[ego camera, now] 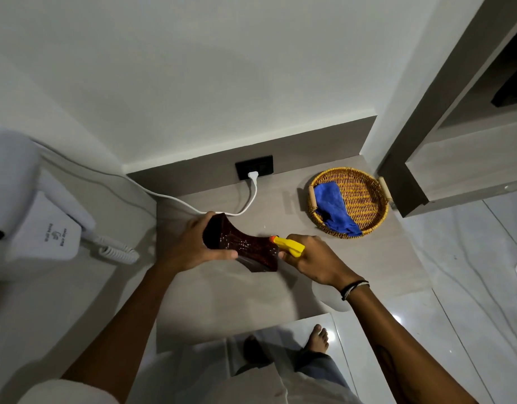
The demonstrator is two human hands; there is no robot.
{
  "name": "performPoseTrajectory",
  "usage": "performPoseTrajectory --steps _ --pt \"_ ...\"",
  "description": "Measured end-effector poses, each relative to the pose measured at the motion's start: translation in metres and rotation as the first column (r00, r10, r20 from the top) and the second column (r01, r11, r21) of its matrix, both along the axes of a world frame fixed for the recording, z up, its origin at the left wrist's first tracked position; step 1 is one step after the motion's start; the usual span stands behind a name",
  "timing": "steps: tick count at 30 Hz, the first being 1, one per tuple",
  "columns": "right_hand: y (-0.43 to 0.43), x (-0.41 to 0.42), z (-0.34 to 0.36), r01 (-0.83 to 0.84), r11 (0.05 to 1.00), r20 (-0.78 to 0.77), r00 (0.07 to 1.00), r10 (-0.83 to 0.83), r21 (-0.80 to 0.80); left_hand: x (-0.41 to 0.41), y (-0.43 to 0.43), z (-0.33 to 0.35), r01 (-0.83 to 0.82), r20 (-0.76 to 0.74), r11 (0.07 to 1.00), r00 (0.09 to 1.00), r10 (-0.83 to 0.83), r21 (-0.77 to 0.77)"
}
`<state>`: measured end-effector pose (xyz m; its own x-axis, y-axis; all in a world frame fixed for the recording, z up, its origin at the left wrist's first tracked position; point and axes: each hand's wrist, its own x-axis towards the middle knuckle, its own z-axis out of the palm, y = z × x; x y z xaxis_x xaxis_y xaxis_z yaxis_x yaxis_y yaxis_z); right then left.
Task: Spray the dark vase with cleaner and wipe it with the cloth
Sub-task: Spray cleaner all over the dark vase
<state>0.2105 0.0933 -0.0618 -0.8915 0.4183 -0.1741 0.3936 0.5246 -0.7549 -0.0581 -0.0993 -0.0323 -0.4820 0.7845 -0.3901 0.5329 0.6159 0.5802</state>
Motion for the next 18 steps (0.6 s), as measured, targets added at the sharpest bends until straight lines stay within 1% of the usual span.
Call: performPoseTrajectory --steps 2,4,7,8,9,11,14,18 --pt "-0.003 -0.001 0.000 -0.012 1.000 -0.022 1.000 0.012 -0.001 0.004 -0.001 0.001 0.059 -0.014 0.998 0.998 -0.059 -0.014" --pt "-0.007 -0.002 0.000 -0.027 1.000 -0.024 0.999 0.028 0.009 0.006 -0.002 0.001 0.081 -0.067 0.997 0.994 -0.082 -0.015" --pt "-0.011 -0.002 -0.001 -0.024 1.000 -0.020 1.000 0.024 0.013 0.013 0.000 0.003 0.077 -0.262 0.997 0.962 -0.081 -0.024" --pt "-0.013 -0.002 0.000 -0.027 0.999 -0.027 0.999 0.028 0.022 0.016 0.001 0.004 0.081 -0.313 0.997 0.946 -0.079 -0.009" --pt "-0.014 -0.002 0.000 -0.029 0.999 -0.028 0.999 0.030 0.033 0.020 0.001 0.004 0.090 -0.330 0.996 0.941 -0.077 0.026" --pt "-0.016 -0.002 0.001 -0.031 0.999 -0.023 0.999 0.032 0.041 0.025 0.000 0.003 0.104 -0.300 0.991 0.951 -0.073 0.088" --pt "-0.018 -0.003 0.001 -0.019 1.000 -0.028 0.999 0.020 0.007 0.031 -0.001 0.001 0.100 -0.298 0.990 0.952 -0.064 0.105" --pt "-0.020 -0.006 0.010 -0.045 0.998 -0.099 0.994 0.040 -0.051 0.033 0.001 0.001 0.094 -0.301 0.989 0.952 -0.056 0.113"
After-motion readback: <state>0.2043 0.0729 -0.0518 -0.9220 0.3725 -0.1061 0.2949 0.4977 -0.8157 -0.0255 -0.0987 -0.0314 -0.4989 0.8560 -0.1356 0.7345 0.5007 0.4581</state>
